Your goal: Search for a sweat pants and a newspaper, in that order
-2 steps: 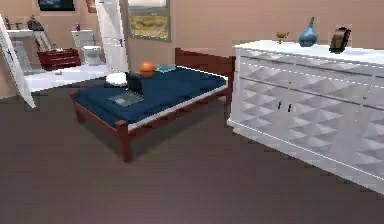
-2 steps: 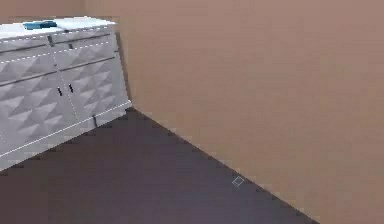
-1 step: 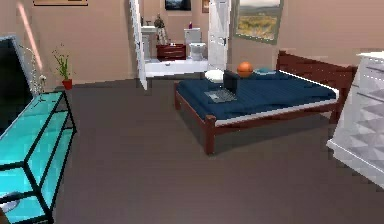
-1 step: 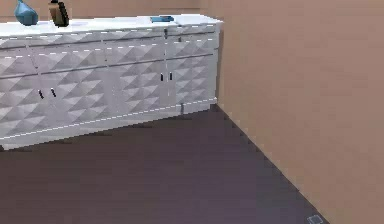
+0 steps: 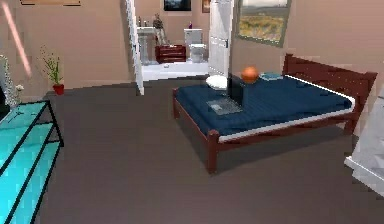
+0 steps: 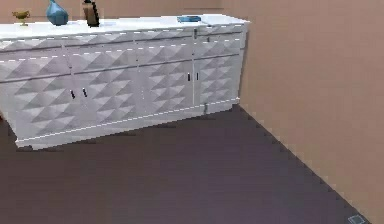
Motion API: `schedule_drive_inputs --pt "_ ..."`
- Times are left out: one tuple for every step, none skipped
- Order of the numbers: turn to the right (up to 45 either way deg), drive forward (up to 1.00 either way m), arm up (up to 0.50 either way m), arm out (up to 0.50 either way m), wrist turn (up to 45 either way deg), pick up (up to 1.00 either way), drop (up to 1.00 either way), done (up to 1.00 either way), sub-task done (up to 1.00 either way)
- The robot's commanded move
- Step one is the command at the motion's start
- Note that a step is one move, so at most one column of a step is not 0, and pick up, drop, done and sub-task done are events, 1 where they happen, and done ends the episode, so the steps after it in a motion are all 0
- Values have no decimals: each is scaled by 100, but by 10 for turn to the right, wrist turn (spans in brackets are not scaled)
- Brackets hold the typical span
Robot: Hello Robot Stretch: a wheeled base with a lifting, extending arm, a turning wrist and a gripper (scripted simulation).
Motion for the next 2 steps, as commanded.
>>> schedule_drive_inputs --pt "-180 0 0 0 0 0 0 0 0" --pt "0 100 0 0 0 0 0 0 0"
